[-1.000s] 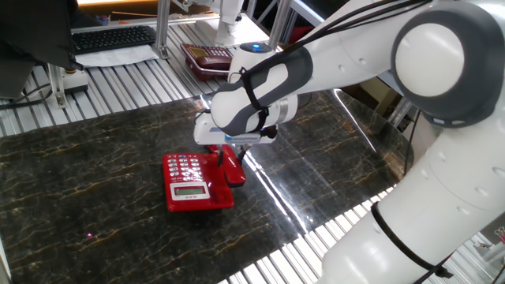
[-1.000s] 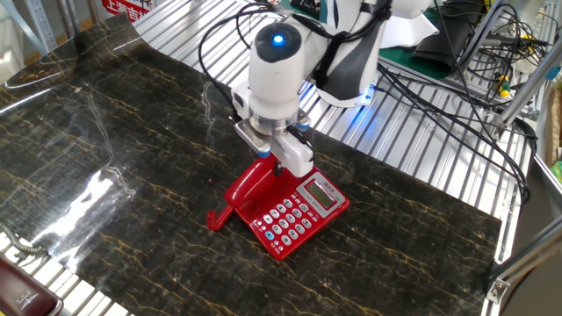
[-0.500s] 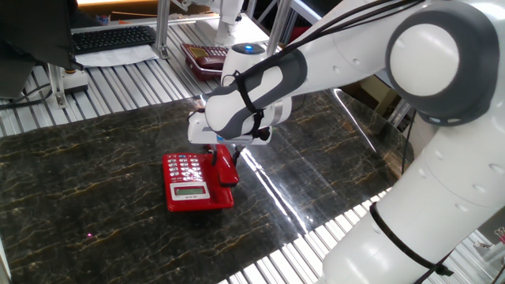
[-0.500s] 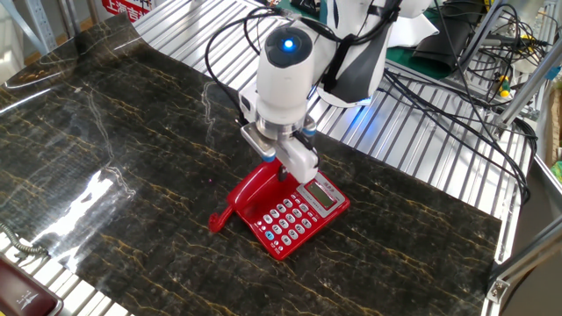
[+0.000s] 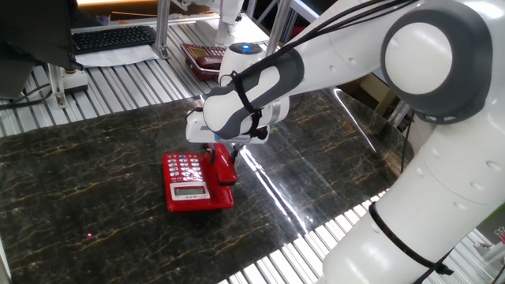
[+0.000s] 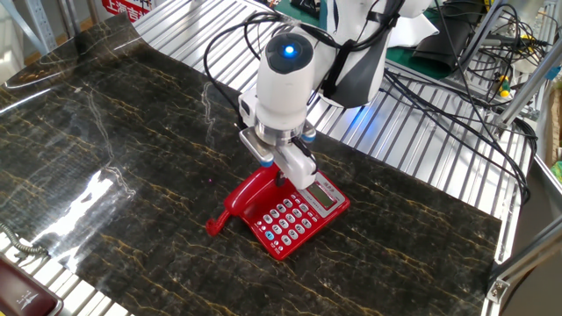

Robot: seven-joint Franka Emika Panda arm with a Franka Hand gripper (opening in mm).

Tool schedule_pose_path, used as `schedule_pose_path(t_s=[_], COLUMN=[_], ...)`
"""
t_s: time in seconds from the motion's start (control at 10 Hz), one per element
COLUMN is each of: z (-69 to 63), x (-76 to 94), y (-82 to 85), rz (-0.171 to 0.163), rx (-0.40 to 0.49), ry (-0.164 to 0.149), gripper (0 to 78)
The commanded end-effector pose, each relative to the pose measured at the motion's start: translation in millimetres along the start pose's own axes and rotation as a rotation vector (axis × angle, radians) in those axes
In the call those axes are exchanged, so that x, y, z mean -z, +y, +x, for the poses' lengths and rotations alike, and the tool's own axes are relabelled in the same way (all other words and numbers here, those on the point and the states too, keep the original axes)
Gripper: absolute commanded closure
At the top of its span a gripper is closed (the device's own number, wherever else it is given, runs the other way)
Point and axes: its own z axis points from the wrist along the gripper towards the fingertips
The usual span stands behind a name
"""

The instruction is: Place the handset of the telephone on the corresponding phone cradle

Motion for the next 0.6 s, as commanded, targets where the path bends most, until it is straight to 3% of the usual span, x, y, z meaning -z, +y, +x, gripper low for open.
schedule_pose_path(t_s=[0.1, 0.4, 0.6], z=[-1.0, -1.0, -0.6], x=[1.2, 1.2, 1.1], y=[0.5, 0.5, 0.4], rz=[0.005, 0.001, 0.002], rx=[0.052, 0.124, 0.11], ry=[-0.002, 0.004, 0.005], gripper=[76.4, 76.4, 76.4])
